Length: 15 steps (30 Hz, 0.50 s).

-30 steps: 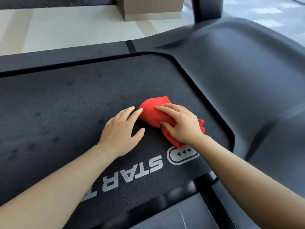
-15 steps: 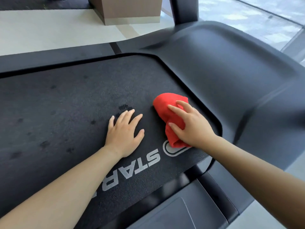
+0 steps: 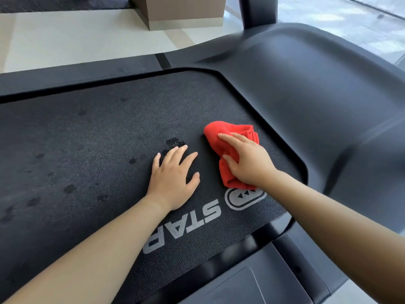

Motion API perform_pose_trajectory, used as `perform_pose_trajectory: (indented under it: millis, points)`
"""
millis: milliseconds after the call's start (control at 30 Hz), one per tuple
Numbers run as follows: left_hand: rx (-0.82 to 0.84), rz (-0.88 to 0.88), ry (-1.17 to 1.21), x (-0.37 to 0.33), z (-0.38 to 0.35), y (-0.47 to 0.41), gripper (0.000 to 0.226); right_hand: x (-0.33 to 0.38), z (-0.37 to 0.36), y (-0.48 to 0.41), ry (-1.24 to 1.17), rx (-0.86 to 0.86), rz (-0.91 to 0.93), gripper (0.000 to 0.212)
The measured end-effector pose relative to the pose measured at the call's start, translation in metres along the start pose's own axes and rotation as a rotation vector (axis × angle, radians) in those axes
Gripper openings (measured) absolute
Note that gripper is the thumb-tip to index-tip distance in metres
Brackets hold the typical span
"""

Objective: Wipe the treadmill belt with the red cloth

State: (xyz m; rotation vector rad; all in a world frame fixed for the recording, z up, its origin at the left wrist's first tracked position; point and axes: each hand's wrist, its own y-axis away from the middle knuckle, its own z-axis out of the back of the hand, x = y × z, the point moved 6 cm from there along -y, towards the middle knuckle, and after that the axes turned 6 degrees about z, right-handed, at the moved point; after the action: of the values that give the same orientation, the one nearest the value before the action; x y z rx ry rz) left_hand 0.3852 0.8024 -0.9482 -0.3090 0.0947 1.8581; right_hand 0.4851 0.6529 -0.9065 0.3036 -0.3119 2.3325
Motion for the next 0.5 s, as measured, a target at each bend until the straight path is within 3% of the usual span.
perform_pose_trajectory:
  millis: [100,300,400,500]
  points:
    - [-0.008,-0.002,0.002,-0.001,0.001,-0.001,0.054,0.004,0.008,0.027,-0.06,-0.006,0.018,0.05]
    - [-0.007,-0.001,-0.007,-0.001,0.002,0.0,0.054,0.003,0.042,0.029,-0.184,-0.205,0.021,0.046]
    - [-0.003,0.004,-0.007,-0.002,0.003,0.0,0.053,-0.002,0.031,0.021,0.025,-0.047,-0.023,0.048]
    - [0.004,0.007,-0.01,-0.002,0.003,0.0,0.053,0.004,0.013,0.008,0.136,0.082,0.049,0.056]
